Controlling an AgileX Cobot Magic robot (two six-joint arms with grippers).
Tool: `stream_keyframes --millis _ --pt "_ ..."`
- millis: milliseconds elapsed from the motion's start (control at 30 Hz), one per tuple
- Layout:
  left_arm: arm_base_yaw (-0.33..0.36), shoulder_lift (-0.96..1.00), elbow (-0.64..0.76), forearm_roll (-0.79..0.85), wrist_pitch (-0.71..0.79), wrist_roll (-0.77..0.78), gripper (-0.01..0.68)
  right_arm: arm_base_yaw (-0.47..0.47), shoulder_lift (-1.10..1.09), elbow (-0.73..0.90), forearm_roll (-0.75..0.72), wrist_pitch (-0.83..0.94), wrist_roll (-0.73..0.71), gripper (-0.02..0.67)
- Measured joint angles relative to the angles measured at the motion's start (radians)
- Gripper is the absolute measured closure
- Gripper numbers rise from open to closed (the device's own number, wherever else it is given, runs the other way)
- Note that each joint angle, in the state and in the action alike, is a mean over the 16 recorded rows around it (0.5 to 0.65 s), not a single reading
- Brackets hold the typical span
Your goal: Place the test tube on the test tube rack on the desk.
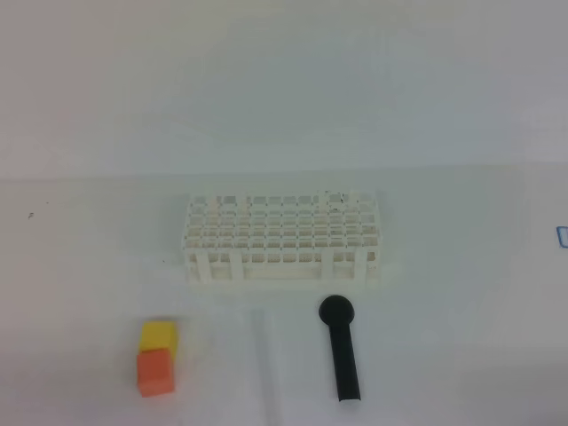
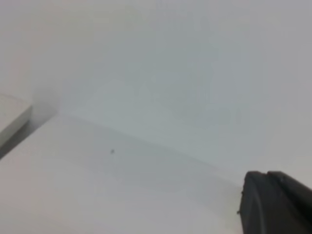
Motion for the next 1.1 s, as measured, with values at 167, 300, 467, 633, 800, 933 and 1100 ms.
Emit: stream_keyframes --millis 167,300,467,633,800,933,1100 --pt "0.000 -0.003 0.000 -0.073 -0.130 0.013 0.674 0.000 0.000 0.000 0.000 0.000 0.000 0.650" --pt "0.000 -0.003 0.000 -0.095 -0.206 0.029 0.674 0.000 0.000 0.000 0.000 0.000 0.000 0.650" --pt "0.000 -0.003 0.000 -0.115 -0.263 0.005 0.674 0.000 0.000 0.000 0.000 0.000 0.000 0.650" --pt "0.000 -0.005 0.000 -0.203 -0.284 -0.172 0.674 0.000 0.000 0.000 0.000 0.000 0.000 0.650" --pt "-0.001 -0.008 0.000 -0.346 -0.332 -0.378 0.674 0.000 0.000 0.000 0.000 0.000 0.000 0.650" --pt "-0.001 -0.013 0.000 -0.458 -0.385 -0.533 0.674 0.000 0.000 0.000 0.000 0.000 0.000 0.650" --pt "-0.001 -0.017 -0.003 -0.473 -0.411 -0.609 0.674 0.000 0.000 0.000 0.000 0.000 0.000 0.650"
